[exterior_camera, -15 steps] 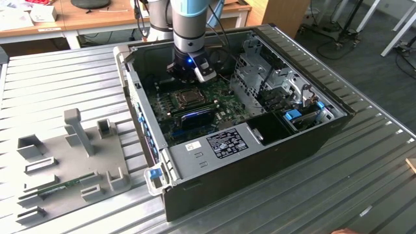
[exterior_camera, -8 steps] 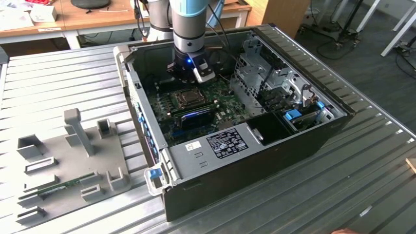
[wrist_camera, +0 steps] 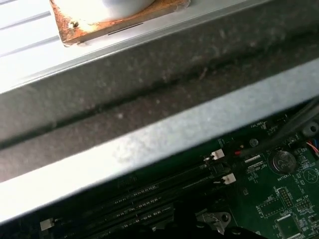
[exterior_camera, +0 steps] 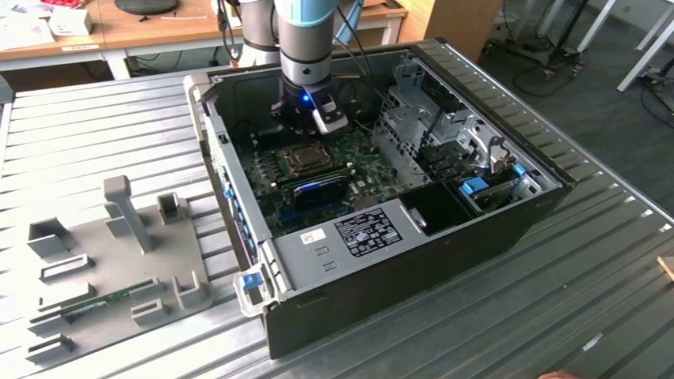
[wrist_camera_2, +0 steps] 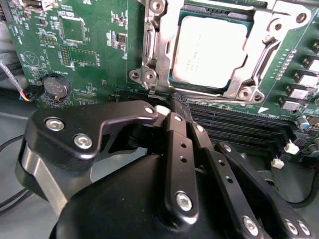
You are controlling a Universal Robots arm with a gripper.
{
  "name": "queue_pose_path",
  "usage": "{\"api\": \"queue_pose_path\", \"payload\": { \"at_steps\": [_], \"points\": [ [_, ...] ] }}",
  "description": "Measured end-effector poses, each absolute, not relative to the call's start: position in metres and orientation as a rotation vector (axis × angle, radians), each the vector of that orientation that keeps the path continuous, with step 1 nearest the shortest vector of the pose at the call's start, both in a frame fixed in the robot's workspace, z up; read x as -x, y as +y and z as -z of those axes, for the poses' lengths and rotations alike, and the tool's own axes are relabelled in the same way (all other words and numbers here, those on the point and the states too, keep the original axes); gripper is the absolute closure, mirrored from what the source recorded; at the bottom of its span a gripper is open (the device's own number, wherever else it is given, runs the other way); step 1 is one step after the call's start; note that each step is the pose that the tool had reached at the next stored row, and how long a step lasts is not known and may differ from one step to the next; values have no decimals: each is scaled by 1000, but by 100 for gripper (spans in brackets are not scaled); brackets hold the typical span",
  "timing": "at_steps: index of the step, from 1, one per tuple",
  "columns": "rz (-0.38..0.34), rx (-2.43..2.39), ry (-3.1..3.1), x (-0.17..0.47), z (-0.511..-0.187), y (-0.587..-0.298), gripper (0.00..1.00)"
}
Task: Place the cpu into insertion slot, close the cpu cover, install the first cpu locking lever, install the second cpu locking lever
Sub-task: 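Install the first cpu locking lever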
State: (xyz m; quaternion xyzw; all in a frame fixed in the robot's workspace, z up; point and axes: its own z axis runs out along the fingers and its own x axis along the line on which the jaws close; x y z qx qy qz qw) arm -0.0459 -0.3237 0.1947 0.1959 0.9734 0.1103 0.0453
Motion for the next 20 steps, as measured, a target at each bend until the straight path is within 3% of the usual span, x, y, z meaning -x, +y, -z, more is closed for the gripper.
{"api": "queue_pose_path", "payload": {
  "at_steps": [20],
  "points": [
    [-318, -620, 2966, 46, -198, -322, 90]
  ]
}}
